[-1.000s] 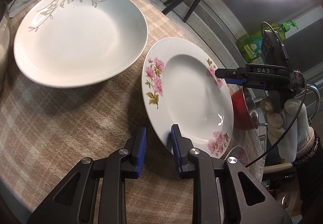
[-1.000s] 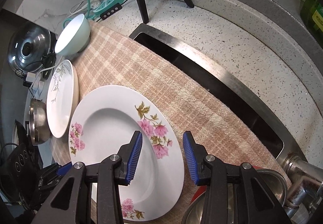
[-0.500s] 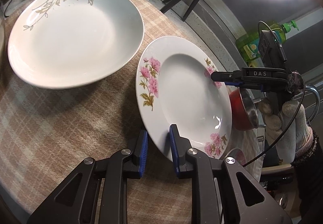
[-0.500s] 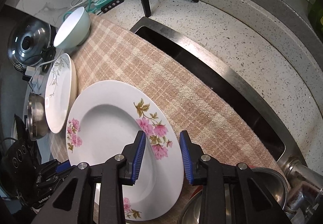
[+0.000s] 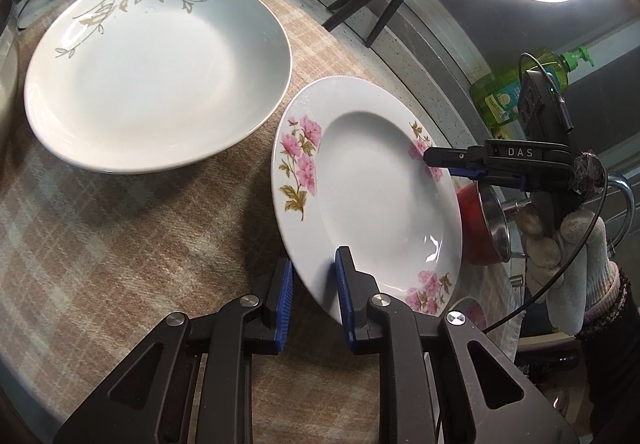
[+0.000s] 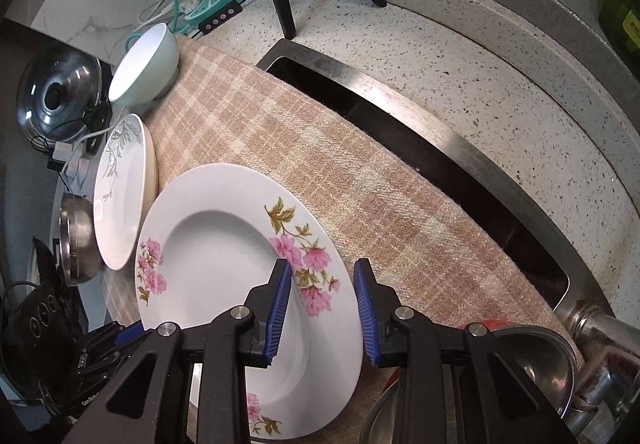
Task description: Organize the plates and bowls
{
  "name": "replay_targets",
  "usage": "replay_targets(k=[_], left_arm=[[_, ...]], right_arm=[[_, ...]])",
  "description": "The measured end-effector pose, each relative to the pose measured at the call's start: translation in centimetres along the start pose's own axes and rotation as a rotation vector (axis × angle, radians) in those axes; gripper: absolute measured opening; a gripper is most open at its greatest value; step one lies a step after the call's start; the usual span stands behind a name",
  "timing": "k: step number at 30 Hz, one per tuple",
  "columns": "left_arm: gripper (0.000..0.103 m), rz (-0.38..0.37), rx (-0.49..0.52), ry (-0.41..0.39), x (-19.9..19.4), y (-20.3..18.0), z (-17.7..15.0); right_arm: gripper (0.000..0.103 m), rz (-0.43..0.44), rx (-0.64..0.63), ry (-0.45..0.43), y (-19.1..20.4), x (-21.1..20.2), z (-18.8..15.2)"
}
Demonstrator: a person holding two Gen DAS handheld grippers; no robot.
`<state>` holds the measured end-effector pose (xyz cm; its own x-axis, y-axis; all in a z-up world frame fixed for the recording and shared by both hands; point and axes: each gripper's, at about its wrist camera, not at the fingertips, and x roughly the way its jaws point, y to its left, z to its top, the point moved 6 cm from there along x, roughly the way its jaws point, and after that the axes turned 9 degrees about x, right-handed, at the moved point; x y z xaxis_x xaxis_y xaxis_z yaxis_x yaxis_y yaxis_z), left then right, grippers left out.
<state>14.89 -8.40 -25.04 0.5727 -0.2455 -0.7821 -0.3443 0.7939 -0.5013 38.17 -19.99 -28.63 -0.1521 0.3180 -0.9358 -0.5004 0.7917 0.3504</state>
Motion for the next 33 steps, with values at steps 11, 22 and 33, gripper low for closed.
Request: replay_targets(k=[11, 22, 33], left_arm=[[0.019, 0.012, 0.006, -0.011, 0.1, 0.1, 0.3], [0.019, 0.016, 0.005, -0.017, 0.1, -0.1, 0.3], [0.019, 0.022, 0.008, -0.031, -0.5, 0.3, 0.8]], right_arm=[[0.030, -0.020, -0.018, -0.001, 0.4, 0.3, -0.1], [0.031, -0.037, -0.026, 0.005, 0.6, 0.6, -0.1], [0.029, 0.006, 0.026, -0.010, 0.0, -0.3, -0.2]])
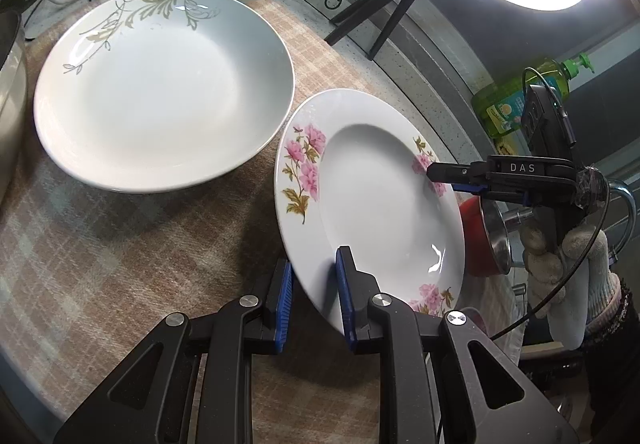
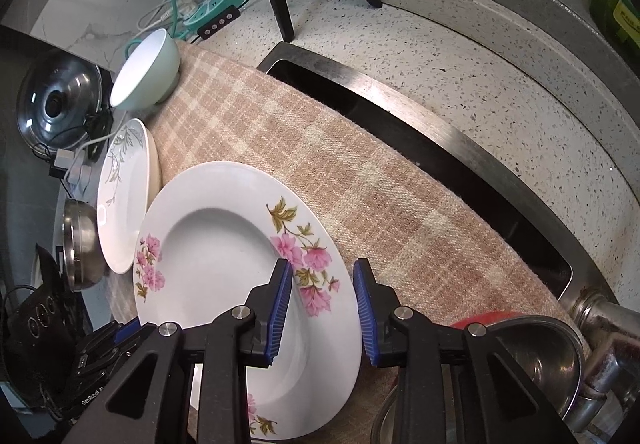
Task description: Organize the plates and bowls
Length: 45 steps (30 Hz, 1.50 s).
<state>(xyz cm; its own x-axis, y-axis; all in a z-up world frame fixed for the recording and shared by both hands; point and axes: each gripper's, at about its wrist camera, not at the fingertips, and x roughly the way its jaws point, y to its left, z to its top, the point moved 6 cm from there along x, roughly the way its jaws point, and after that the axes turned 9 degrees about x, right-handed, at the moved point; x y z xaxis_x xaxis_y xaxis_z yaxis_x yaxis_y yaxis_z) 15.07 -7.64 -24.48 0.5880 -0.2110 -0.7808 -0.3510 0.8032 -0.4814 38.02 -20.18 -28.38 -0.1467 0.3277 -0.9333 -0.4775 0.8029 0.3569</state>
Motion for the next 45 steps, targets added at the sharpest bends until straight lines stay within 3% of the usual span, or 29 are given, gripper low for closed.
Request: replay_targets(k=[26, 45], left_arm=[[0.019, 0.016, 0.047, -0.064, -4.0, 0.3, 1.0], [0.019, -0.021, 0.119, -0.049, -7.8, 2.7, -0.1]], right_arm=[[0.029, 0.050, 0.024, -0.041, 2.2, -1.8, -1.1], [0.029, 0.058, 0.099, -0.096, 5.7, -2.7, -6.4]])
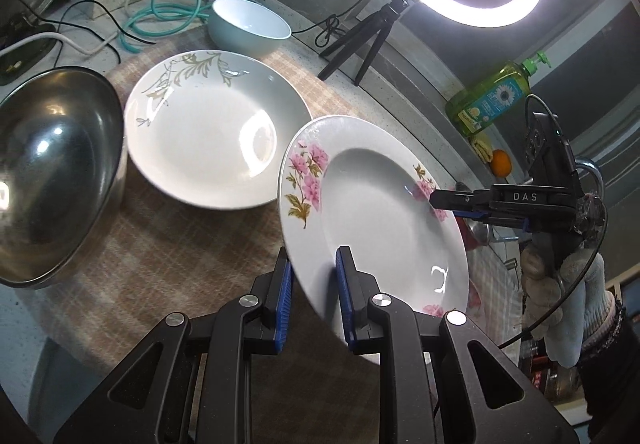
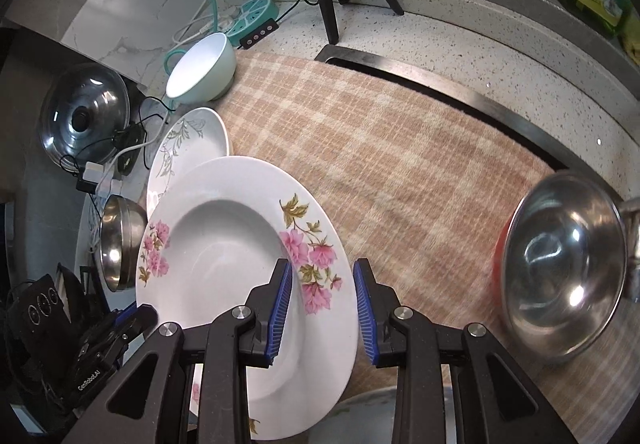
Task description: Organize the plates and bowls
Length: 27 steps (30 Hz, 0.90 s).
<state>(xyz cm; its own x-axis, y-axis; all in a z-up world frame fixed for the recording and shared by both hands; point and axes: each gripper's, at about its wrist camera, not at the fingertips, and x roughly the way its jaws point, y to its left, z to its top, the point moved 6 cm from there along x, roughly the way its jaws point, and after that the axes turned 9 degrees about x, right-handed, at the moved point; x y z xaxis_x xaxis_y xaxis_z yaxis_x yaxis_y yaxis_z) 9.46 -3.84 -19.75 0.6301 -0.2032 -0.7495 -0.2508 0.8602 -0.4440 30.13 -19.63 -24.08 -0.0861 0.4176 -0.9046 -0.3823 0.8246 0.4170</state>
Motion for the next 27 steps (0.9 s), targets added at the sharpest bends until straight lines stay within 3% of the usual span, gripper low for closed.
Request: replay_targets(k=[27], left_arm=[[0.019, -0.074, 0.126, 0.109, -1.7, 3.1, -3.4]], right_arm=[[0.029, -0.001, 0.177, -0.061, 1.1, 2.2, -8.7]])
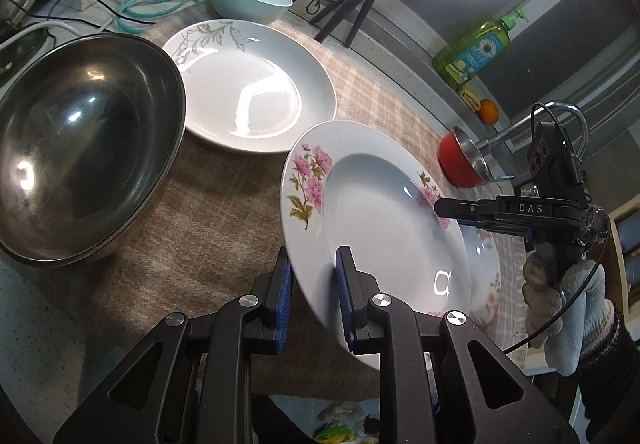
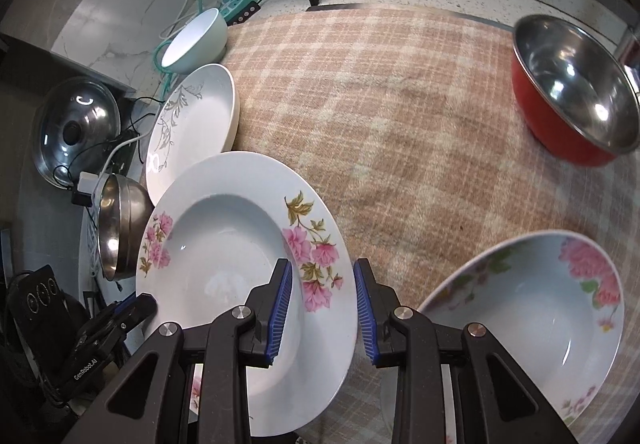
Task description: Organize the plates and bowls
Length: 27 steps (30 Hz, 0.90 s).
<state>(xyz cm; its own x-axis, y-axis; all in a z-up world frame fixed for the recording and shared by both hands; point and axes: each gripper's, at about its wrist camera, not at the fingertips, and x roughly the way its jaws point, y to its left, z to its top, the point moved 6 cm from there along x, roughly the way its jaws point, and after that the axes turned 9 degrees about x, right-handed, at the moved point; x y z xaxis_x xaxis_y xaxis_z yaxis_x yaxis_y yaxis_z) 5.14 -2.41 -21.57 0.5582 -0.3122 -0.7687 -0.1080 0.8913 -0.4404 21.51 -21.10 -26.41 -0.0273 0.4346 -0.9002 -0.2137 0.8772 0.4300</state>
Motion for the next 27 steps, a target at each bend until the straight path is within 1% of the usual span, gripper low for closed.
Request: replay_targets(k=[12, 19, 27], left_arm=[[0.019, -0.019, 0.031, 0.045, 0.2, 1.0, -1.0], [0.019, -0.003, 0.074, 0.064, 0.9, 1.2, -1.1], [0.020, 0.008, 0.110, 0.073, 1.8, 1.1, -0.6]], right_arm=[[0.029, -0.021, 0.041, -0.030, -0.4, 0.3, -2.9], [0.029, -0.041, 0.052, -0.034, -0.7, 1.1, -4.3], [0.029, -0.067, 0.050, -0.042, -1.0, 1.3, -5.1]])
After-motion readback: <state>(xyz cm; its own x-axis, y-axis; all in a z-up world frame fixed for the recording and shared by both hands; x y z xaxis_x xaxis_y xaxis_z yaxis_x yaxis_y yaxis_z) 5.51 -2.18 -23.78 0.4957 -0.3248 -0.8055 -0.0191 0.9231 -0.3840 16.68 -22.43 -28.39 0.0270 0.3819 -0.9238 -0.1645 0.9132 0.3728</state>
